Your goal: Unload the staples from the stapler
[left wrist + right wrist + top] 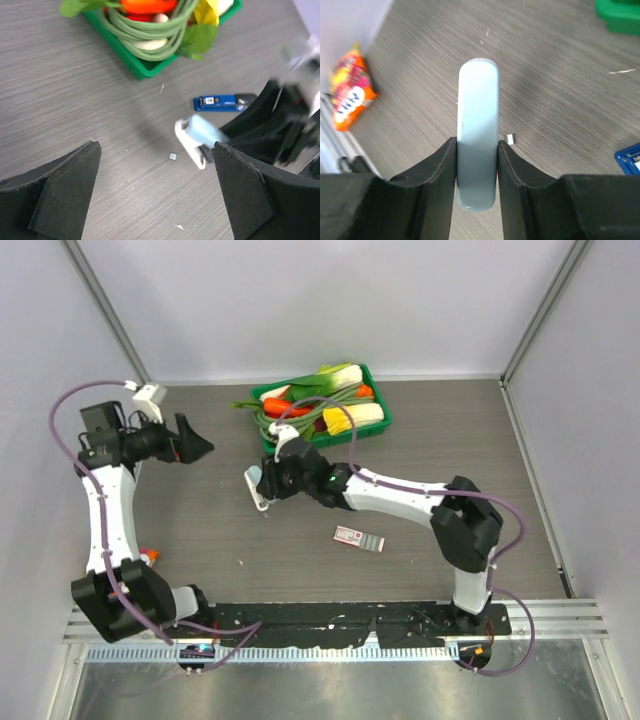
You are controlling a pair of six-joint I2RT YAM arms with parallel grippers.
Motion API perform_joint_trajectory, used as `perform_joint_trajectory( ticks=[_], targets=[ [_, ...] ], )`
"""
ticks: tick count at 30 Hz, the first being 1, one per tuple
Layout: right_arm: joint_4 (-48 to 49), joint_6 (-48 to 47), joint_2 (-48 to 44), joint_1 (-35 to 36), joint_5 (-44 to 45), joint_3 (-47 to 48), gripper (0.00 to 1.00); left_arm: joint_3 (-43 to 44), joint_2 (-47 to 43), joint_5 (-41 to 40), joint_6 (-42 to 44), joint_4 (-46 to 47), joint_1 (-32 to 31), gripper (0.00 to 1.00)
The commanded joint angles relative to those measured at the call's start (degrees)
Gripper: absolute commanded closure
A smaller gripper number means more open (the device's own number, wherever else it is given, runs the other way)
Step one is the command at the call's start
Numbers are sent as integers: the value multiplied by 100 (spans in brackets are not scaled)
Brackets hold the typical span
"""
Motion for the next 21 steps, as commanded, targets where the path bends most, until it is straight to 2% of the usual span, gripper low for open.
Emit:
perform_joint_trajectory(
  ticks=[1, 3, 7, 17, 19, 21],
  targets=[
    [-758, -702, 661, 534, 479, 725, 99, 359, 596, 1143, -508, -606, 775, 0],
    [-891, -818, 864, 667, 613, 1068, 99, 280, 615, 1056, -351, -764, 785, 0],
    [-1110, -958, 1321, 808, 762, 1507, 99, -308, 264, 600, -446, -291, 785, 0],
    [-1340, -942, 2200, 949, 1026, 2272, 98, -652, -18, -33, -841, 140, 697, 0],
    [-1349, -924, 2306, 949, 1114, 2413, 91, -714, 8, -95, -894, 193, 662, 0],
    [-1375, -924, 2447, 949, 1141, 2510, 67, -775, 17, -375, -921, 228, 549, 0]
  ],
)
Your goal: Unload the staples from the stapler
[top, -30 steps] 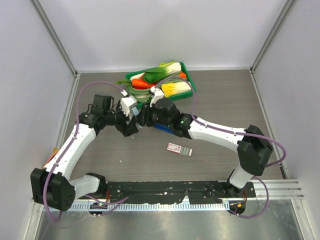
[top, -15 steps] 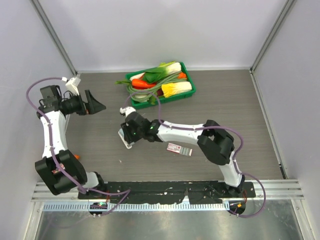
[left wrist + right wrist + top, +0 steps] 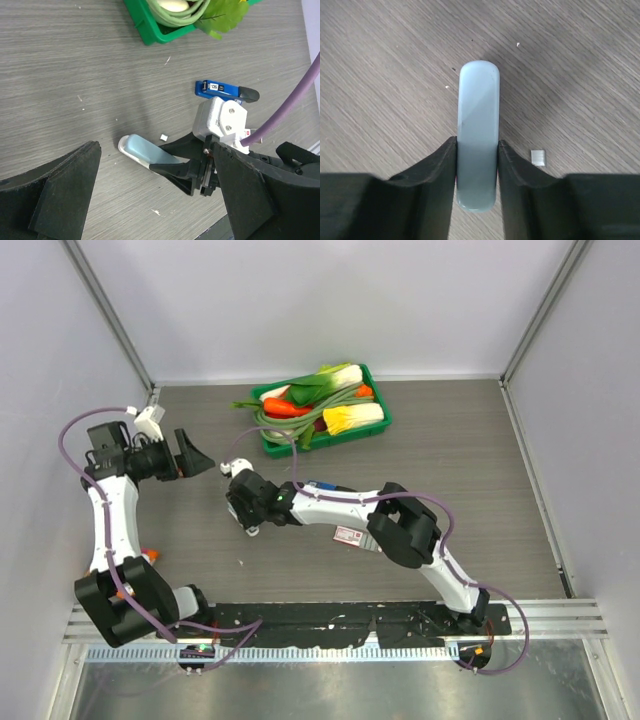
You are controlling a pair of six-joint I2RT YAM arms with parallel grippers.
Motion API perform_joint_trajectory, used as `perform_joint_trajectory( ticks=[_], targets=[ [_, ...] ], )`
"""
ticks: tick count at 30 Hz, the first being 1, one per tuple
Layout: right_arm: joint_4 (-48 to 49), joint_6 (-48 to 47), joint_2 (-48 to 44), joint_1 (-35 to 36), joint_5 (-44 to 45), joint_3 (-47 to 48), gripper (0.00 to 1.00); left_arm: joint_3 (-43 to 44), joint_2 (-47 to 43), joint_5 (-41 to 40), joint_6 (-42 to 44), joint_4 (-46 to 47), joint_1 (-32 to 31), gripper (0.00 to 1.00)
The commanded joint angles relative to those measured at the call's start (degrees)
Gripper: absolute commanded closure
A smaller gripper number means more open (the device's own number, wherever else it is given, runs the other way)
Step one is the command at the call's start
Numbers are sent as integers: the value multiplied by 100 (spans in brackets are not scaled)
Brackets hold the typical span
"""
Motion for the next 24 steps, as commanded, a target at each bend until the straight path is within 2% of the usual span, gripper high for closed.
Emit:
perform_joint_trajectory(
  ticks=[1, 2, 4, 8, 11, 15, 19, 24],
  targets=[
    [57, -15, 202, 7, 269, 484, 48, -165, -145, -564, -228, 381, -215, 0],
    [48, 3, 246, 7, 243, 519, 41, -227, -206, -775, -402, 504, -293, 0],
    [48, 82, 229, 7, 146, 546, 35, -420, -416, -1364, -395, 741, -601, 0],
    [197, 161, -218, 7, 49, 265, 28, -552, -488, -1813, -404, 848, -1172, 0],
    [267, 135, -894, -11, 84, -165, 23, -482, -322, -2007, -422, 848, -1655, 0],
    [285, -31, -2036, -204, 181, -1225, 18, -351, -172, -2305, -343, 830, -2192, 0],
    [110, -278, -3152, -1018, 225, -2124, 17, -245, -5, -2709, -299, 795, -2956, 0],
    [-338, -1015, -3559, -1610, 339, -2758, 16, -227, 267, -2912, -360, 918, -3660, 0]
  ],
)
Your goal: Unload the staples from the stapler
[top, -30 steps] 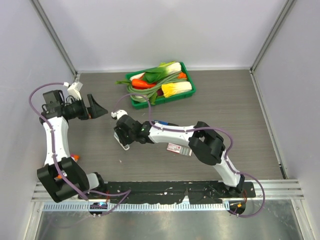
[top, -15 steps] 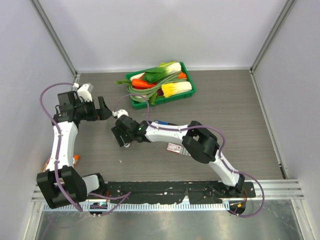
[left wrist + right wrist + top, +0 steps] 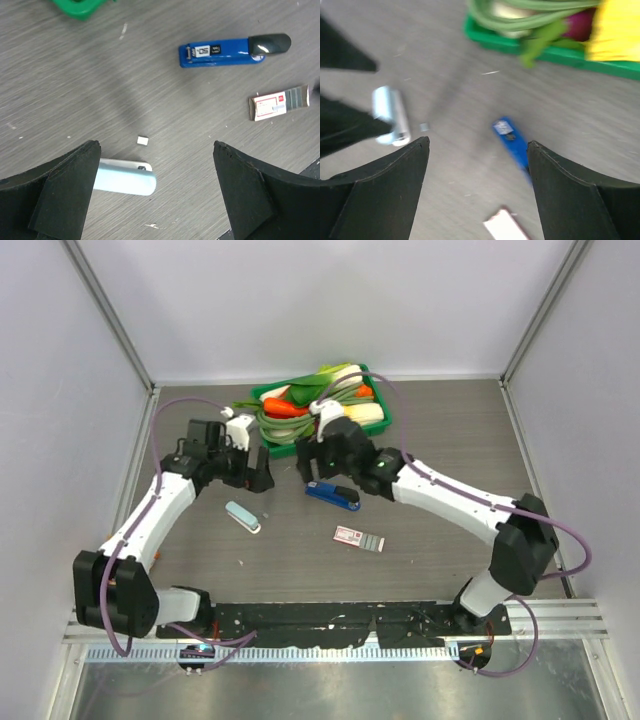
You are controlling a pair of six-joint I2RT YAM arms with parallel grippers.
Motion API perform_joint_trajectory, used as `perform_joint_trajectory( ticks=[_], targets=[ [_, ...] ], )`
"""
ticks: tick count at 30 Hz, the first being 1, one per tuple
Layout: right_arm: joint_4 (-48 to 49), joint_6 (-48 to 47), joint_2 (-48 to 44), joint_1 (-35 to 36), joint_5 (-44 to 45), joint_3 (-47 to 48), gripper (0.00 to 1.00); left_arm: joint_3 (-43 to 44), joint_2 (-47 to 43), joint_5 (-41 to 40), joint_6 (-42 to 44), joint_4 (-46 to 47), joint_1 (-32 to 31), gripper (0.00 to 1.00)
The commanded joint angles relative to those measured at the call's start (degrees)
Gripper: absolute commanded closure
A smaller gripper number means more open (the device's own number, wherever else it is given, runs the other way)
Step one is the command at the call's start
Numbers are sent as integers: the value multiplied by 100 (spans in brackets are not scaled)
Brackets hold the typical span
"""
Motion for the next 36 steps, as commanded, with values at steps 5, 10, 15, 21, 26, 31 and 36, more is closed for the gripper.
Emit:
perform_joint_trajectory(
  ticks=[5, 10, 15, 21, 26, 31, 36],
  targets=[
    [-697, -1169, 203, -634, 399, -584, 16, -1, 242, -473, -24, 274, -939, 1],
    [-557, -1196, 362, -784, -49, -699, 16, -378, 303, -790, 82, 582, -1493, 1],
    [-592, -1319, 608, -802, 82, -699, 17, -660, 453, -1141, 441, 793, -1801, 2],
    [-618, -1460, 845, -810, 267, -699, 22, -862, 462, -1344, 583, 1083, -1995, 2],
    [-609, -1539, 1013, -837, 223, -646, 30, -889, 427, -1335, 592, 1118, -1995, 2],
    [-548, -1539, 1083, -854, 241, -602, 51, -986, 444, -1256, 477, 1162, -1995, 0],
    [-338, -1136, 811, -881, 162, -594, 68, -933, 383, -1020, 249, 1153, -1837, 0]
  ],
)
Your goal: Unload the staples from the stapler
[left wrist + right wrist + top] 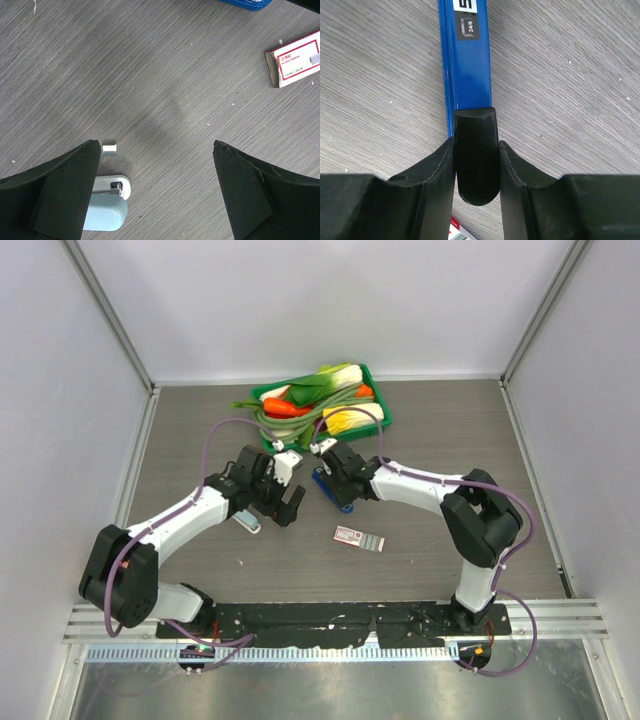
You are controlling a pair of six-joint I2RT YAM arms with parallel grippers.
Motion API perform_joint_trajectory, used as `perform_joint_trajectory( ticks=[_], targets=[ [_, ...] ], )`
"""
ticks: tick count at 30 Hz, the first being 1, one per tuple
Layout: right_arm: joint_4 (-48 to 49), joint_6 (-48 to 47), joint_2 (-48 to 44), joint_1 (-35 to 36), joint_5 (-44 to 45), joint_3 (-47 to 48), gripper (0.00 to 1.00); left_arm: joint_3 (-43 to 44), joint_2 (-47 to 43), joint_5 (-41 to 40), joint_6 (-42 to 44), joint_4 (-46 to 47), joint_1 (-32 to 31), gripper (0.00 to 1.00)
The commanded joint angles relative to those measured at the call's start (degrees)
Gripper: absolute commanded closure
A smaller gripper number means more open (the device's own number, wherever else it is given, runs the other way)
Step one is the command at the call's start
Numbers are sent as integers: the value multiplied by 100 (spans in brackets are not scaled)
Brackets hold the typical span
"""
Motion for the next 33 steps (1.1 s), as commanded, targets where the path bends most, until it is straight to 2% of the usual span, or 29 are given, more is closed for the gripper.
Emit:
perform_joint_trajectory(
  ticks=[1, 6, 7, 10, 16, 20, 24, 27, 29, 32, 33],
  targets=[
    [365, 412, -352, -33, -50, 158, 74, 62, -135, 320, -241, 201, 155, 0],
    [1232, 1561, -993, -33, -392, -271, 93, 150, -118, 681, -259, 112, 164, 0],
    [1462, 1739, -1133, -33, -480, -621, 97, 132, -135, 751, -241, 130, 164, 0],
    [2471, 2416, -1722, 2, -622, -1359, 99, 27, -170, 901, -180, 235, 155, 0],
    [3317, 3101, -2172, 396, -324, -2056, 99, -97, -188, 1479, -144, 429, 164, 0],
    [3494, 3296, -2006, 784, 134, -2110, 99, 193, 22, 1824, -276, 271, 163, 1],
    [3048, 3296, -1628, 934, 441, -1794, 99, 220, 59, 1737, -233, 200, 172, 2],
    [2714, 3138, -1382, 1022, 573, -1636, 99, 97, -56, 1675, -180, 226, 172, 2],
    [2546, 3085, -1215, 1031, 512, -1521, 93, 79, -144, 1657, -171, 218, 207, 2],
    [2072, 2971, -898, 1153, 477, -1205, 82, 106, -232, 1648, -188, 192, 321, 2],
    [1879, 2919, -750, 1250, 494, -1065, 71, 123, -241, 1709, -206, 165, 365, 1]
  ],
)
